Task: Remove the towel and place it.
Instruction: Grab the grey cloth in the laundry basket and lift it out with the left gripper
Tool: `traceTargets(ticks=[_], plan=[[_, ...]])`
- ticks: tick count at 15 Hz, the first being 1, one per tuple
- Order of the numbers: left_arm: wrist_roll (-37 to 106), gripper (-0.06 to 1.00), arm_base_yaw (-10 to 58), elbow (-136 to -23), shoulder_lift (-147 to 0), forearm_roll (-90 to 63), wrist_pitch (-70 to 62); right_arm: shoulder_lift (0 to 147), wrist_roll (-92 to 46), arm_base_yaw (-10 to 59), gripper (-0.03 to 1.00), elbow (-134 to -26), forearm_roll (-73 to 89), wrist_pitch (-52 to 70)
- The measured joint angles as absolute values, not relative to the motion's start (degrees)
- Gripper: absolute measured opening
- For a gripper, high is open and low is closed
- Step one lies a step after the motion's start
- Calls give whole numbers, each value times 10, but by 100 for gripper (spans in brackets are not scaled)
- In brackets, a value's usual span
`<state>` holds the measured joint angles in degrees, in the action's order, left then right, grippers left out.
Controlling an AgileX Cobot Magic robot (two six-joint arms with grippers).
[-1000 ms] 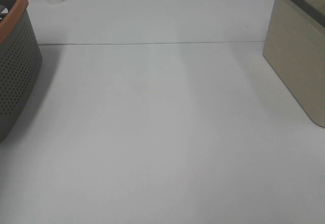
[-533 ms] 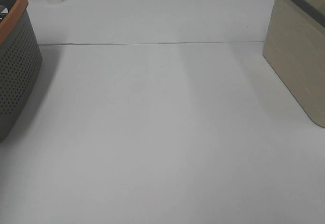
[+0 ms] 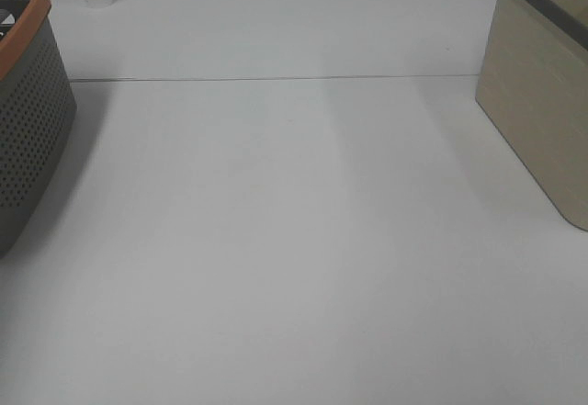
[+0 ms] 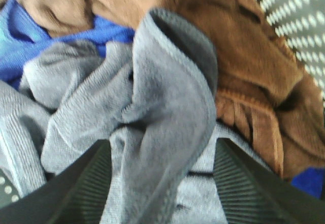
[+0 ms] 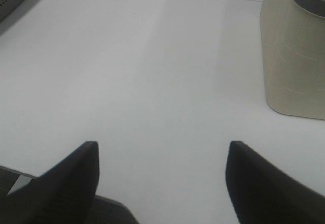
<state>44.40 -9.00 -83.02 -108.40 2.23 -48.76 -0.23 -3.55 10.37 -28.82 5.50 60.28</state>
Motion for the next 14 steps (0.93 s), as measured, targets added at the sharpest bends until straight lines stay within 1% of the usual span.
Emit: traceTargets(ticks=[1, 3, 4, 6, 7, 8, 14], plan=[[444, 56, -90, -830, -1084, 26, -492, -2, -36, 104, 69, -288, 55, 603], [444, 50, -90, -830, -1084, 29, -493, -2, -36, 104, 69, -288, 55, 603], [444, 40, -90, -830, -1084, 30, -493, -2, -36, 104, 69, -288, 55, 603], [444, 11, -90, -830, -1084, 33, -492, -2, -36, 104, 69, -288, 55, 603], [444, 3, -90, -830, -1084, 34, -486, -2, -36, 104, 69, -288, 55, 603], [444, 0, -90, -830, -1084, 37, -477, -2, -36, 104, 69, -288, 55, 603], [431, 0, -90, -830, -1056, 45, -475, -2, -36, 104, 69, -288, 55, 603]])
